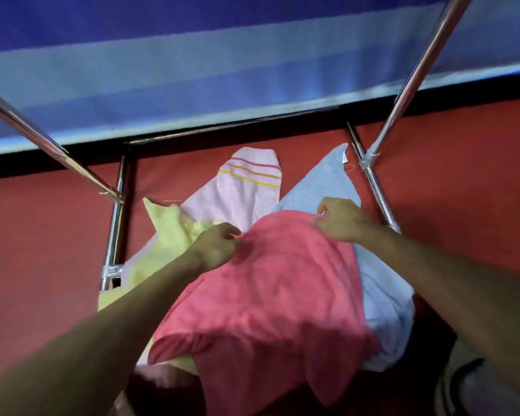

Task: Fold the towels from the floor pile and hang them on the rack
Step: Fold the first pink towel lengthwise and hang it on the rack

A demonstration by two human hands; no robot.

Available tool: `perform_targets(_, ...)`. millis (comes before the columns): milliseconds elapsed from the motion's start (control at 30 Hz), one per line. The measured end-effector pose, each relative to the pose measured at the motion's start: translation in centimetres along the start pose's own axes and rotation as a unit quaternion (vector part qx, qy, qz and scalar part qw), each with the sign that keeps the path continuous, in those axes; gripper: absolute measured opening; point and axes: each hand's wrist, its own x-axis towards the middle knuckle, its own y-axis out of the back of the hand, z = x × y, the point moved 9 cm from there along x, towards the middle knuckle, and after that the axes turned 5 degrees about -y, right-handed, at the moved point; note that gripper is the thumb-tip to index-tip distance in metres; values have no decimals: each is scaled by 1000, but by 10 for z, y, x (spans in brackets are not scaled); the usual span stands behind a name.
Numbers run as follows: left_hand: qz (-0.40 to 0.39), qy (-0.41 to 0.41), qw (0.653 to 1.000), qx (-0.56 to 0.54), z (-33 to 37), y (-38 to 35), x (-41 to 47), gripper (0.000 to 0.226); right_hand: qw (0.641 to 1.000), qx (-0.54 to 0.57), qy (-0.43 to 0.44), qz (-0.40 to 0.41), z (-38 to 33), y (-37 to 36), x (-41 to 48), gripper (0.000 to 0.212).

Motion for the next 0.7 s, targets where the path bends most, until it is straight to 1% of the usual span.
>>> perform_targets(100, -7, 8, 1000, -6, -10, -17, 18, 39, 998, 17, -57, 36, 27, -10, 13, 44)
perform_targets(167, -14, 15, 1000, -23, -14, -31, 23, 44, 997, 5, -81, 15, 41, -23, 13, 53)
perform_targets(200, -16, 15, 1000, -19, -14, -37, 23, 41, 996, 3, -85, 4, 45, -29, 13, 57)
perform_targets(233, -23, 3, 1000, -3, -14, -43, 25, 33, 996, 15, -84, 3, 47, -32, 13, 57)
perform_targets(267, -28, -15, 999, 33, -9, -46, 23, 25, 996, 34, -88, 9, 47, -31, 10, 54)
perform_targets(300, -31, -29, 997, 62, -6, -48, 22, 21, 994, 58, -90, 20, 48, -29, 10, 43)
perform_targets(333, -25, -40, 996, 81, -3, -47, 22, 19, 993, 75, -88, 27, 47, -25, 10, 26)
perform_targets(367, -22, -41, 996, 81, -2, -45, 21, 18, 993, 81, -77, 27, 42, -21, 8, 16)
perform_targets(467, -31, -33, 997, 64, 6, -30, 14, 18, 992, 120, -33, 14, 25, -5, -3, 23)
perform_targets(567, -38, -51, 997, 41, 28, -12, 2, 36, 983, 179, 44, -15, -6, 16, -25, 27)
perform_targets(700, -23, -130, 991, -30, 84, 12, -27, 78, 955, 253, 145, -61, -55, 50, -64, 21)
